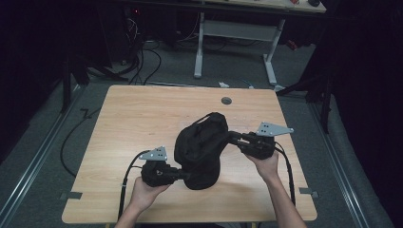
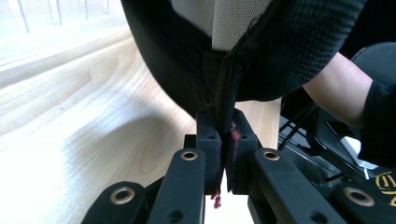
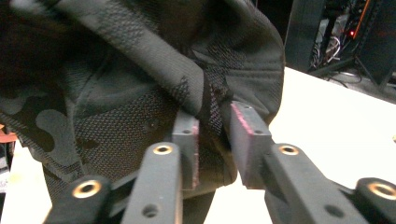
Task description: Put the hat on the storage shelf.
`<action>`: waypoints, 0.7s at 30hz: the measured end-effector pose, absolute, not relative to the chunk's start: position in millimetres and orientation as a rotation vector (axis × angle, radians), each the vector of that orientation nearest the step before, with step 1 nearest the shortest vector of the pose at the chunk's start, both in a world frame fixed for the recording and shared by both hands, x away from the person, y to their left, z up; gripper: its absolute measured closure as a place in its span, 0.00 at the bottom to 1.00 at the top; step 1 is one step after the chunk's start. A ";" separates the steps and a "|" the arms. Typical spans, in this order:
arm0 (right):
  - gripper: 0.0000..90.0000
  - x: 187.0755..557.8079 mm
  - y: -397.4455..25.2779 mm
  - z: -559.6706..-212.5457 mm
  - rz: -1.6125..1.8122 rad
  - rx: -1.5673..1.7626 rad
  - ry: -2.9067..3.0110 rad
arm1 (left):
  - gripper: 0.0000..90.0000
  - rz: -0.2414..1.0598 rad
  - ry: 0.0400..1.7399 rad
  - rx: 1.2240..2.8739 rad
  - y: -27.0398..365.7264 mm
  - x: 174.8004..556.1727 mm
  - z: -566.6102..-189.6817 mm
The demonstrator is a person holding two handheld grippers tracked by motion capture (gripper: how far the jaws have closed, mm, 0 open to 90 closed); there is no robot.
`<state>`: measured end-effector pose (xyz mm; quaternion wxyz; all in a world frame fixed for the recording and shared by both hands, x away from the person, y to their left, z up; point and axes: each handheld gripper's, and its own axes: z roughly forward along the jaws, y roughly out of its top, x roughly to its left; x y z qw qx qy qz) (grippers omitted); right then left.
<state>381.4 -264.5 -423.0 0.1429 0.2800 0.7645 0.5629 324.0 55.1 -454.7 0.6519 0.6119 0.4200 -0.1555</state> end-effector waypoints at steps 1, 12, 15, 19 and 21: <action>0.75 382.1 -264.8 -423.5 1.620 0.820 2.205 | 0.96 -0.339 0.951 1.391 55.4 323.4 -453.8; 0.53 377.2 -274.4 -441.7 1.462 0.966 2.244 | 0.96 -0.274 0.972 1.340 66.3 323.8 -448.6; 0.52 374.0 -276.0 -454.1 1.386 1.009 2.263 | 0.96 -0.251 0.985 1.325 67.9 326.4 -446.3; 0.51 368.5 -277.8 -472.5 1.297 1.078 2.285 | 0.96 -0.229 1.001 1.308 69.2 328.7 -444.2; 0.51 362.9 -280.2 -490.0 1.190 1.129 2.299 | 0.96 -0.220 1.004 1.295 70.3 328.7 -442.5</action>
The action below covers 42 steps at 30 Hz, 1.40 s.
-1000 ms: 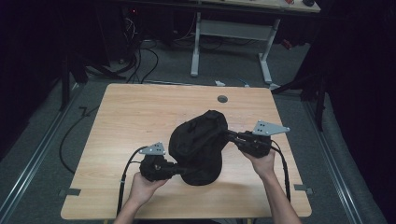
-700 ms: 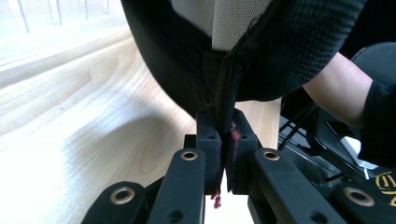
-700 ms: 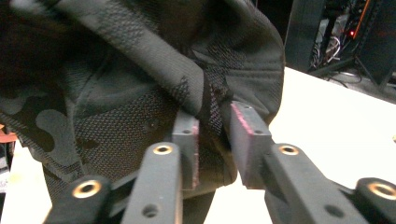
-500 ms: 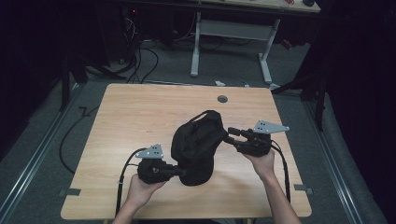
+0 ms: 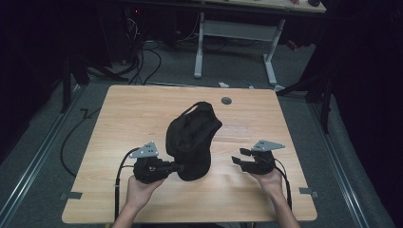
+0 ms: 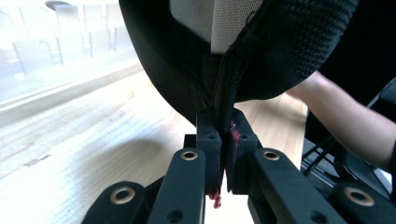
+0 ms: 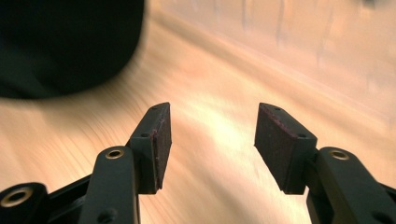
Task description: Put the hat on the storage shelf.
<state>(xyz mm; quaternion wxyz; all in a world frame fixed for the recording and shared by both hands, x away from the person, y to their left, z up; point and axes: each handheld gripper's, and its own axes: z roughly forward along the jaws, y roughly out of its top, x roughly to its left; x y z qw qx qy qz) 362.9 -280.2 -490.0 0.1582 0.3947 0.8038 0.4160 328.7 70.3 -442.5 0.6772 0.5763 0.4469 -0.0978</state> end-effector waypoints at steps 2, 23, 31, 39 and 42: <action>0.51 359.6 -283.2 -502.8 1.106 1.159 2.307 | 0.96 -0.189 1.000 1.276 72.5 327.8 -438.8; 0.42 354.0 -294.0 -530.7 0.945 1.270 2.227 | 0.96 -0.052 0.998 1.184 80.0 349.1 -421.5; 0.41 354.2 -294.4 -530.7 0.943 1.271 2.226 | 0.96 -0.008 1.002 1.175 78.0 362.2 -416.2; 0.41 354.5 -294.7 -530.7 0.944 1.272 2.226 | 0.96 0.023 1.002 1.189 71.4 374.4 -413.5; 0.41 354.4 -294.6 -530.7 0.943 1.271 2.226 | 0.96 0.040 1.006 1.191 71.4 379.5 -412.4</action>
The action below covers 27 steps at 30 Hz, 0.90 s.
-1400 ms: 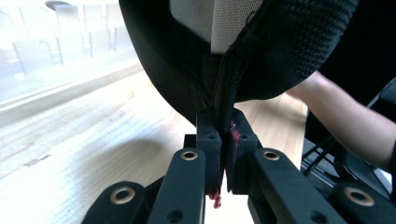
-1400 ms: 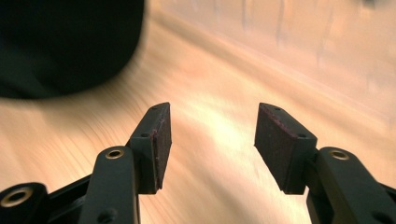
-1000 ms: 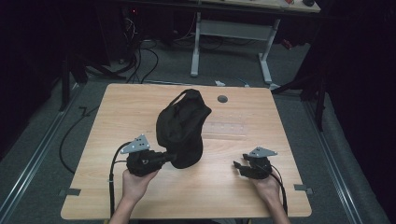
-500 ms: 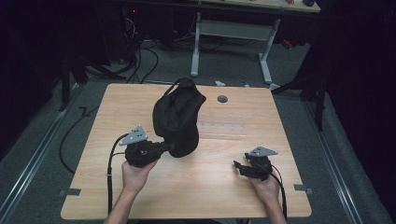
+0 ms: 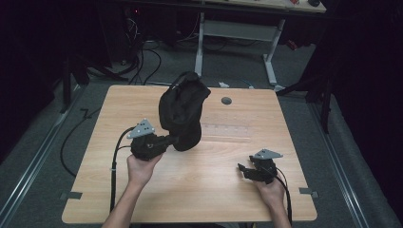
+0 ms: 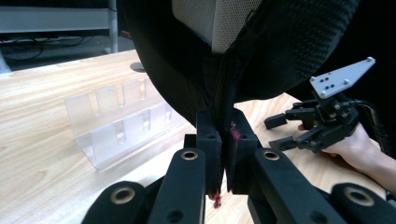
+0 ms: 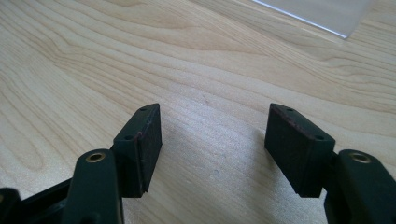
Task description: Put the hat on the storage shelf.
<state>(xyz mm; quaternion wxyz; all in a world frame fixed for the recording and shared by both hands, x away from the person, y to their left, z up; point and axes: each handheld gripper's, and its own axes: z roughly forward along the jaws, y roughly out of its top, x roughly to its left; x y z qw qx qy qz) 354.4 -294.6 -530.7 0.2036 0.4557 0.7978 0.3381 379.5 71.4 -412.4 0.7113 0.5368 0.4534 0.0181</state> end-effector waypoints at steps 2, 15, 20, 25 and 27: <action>0.41 354.4 -294.5 -530.7 0.943 1.271 2.226 | 0.96 0.051 1.007 1.191 71.8 382.7 -411.3; 0.41 354.4 -294.5 -530.7 0.943 1.271 2.226 | 0.96 0.112 0.999 1.175 72.2 406.0 -398.0; 0.41 354.4 -294.5 -530.7 0.943 1.271 2.226 | 0.96 0.156 0.994 1.182 69.8 413.3 -396.4; 0.41 354.5 -294.5 -530.8 0.942 1.269 2.226 | 0.96 0.206 1.009 1.187 68.7 425.7 -400.0; 0.41 354.4 -294.5 -530.7 0.943 1.270 2.226 | 0.96 0.217 1.019 1.180 68.0 429.9 -402.2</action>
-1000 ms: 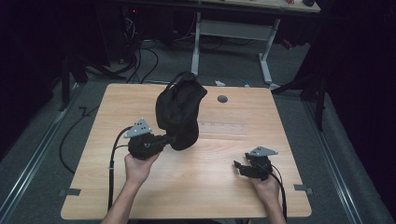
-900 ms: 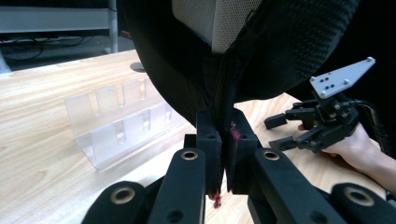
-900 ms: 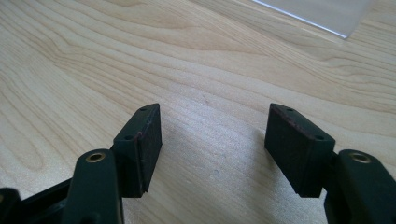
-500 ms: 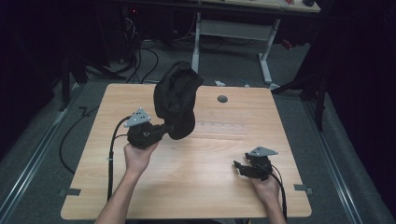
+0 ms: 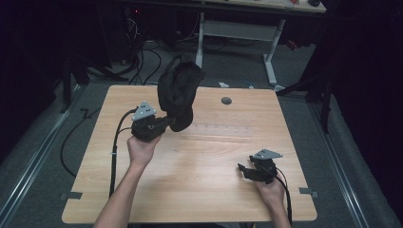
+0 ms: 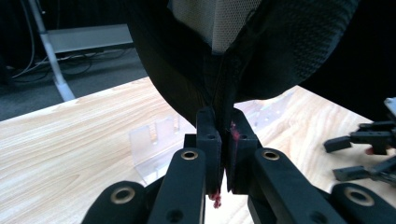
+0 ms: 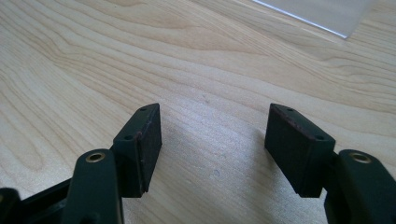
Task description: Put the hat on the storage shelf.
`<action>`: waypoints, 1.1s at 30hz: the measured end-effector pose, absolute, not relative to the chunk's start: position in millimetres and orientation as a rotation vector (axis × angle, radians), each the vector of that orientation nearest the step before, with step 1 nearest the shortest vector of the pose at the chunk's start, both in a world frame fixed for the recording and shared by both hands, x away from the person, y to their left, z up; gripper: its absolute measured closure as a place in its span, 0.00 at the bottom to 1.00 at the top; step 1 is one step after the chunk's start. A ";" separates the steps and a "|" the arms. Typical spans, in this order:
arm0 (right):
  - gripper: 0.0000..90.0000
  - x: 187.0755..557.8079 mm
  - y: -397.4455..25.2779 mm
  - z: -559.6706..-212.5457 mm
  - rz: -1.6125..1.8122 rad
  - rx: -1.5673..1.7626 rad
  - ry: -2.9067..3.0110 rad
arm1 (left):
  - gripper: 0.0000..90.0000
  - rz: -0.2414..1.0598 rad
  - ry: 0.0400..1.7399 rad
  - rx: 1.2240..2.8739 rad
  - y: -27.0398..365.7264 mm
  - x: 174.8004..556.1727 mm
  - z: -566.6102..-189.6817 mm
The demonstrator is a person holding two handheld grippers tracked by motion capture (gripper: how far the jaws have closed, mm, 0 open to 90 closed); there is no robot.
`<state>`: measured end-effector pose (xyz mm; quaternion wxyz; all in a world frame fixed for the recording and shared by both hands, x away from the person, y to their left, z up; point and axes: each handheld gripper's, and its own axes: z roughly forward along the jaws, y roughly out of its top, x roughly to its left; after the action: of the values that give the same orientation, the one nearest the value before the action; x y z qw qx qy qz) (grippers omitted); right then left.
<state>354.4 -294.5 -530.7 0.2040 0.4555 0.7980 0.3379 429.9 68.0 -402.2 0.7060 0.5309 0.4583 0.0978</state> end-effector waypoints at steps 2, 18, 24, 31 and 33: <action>0.41 354.4 -294.5 -530.7 0.943 1.270 2.226 | 0.96 0.224 1.023 1.179 67.8 431.9 -403.5; 0.41 354.4 -294.5 -530.7 0.943 1.270 2.226 | 0.96 0.296 1.072 1.187 60.2 452.5 -422.3; 0.41 354.4 -294.5 -530.7 0.942 1.270 2.226 | 0.96 0.305 1.075 1.193 57.6 453.5 -425.1; 0.41 354.3 -294.4 -530.8 0.942 1.271 2.225 | 0.96 0.312 1.080 1.183 56.1 453.1 -426.9; 0.41 354.4 -294.5 -530.8 0.942 1.269 2.226 | 0.96 0.326 1.083 1.185 55.2 451.2 -428.1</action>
<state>354.4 -294.5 -530.8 0.2046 0.4549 0.7982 0.3376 451.2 55.2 -428.1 0.6830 0.5283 0.4829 0.1453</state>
